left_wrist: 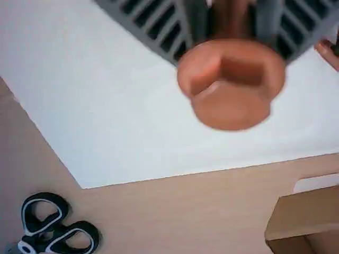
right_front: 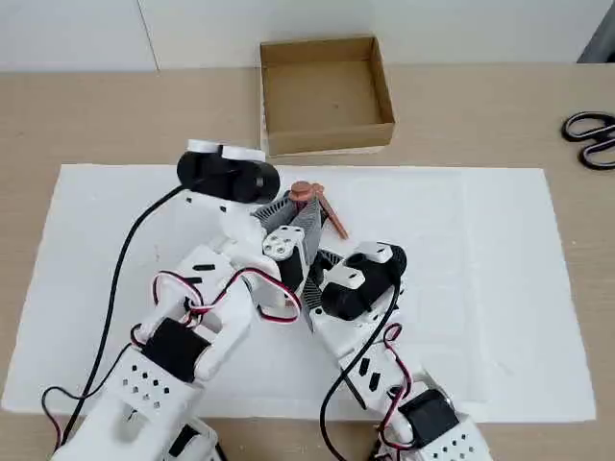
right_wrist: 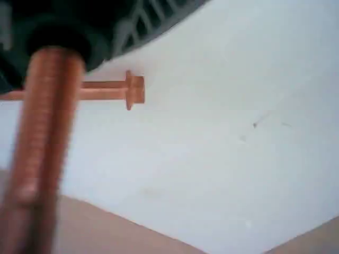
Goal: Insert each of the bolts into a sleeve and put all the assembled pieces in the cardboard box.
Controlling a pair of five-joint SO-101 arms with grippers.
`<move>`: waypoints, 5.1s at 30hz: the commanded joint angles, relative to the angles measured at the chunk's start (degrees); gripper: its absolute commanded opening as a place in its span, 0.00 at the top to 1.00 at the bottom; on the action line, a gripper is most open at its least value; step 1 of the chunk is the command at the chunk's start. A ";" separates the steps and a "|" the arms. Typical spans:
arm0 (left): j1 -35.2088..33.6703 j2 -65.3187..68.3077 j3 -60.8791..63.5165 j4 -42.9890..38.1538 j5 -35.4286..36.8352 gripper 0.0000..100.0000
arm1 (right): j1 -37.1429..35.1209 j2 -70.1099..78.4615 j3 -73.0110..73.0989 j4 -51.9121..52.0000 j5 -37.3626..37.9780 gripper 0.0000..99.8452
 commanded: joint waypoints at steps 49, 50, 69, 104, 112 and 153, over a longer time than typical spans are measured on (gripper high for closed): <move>4.40 -1.67 0.84 12.75 -4.66 0.99 | 0.04 -0.22 0.53 -0.22 -0.53 1.00; 4.40 -1.67 0.84 12.75 -4.66 0.99 | 0.04 -0.22 0.53 -0.22 -0.53 1.00; 4.13 -1.67 0.84 12.84 -8.26 0.92 | 0.13 -0.48 0.53 -0.22 -0.44 1.00; -17.58 -1.67 -13.23 25.05 -8.35 0.84 | 9.45 0.04 0.53 -0.22 -0.26 1.00; -32.70 -1.67 -12.35 26.90 -17.49 0.84 | 24.40 -0.48 0.09 -0.66 10.02 1.00; -51.16 -1.76 -4.53 41.67 -27.87 0.84 | 20.53 132.88 -131.16 2.51 11.60 1.00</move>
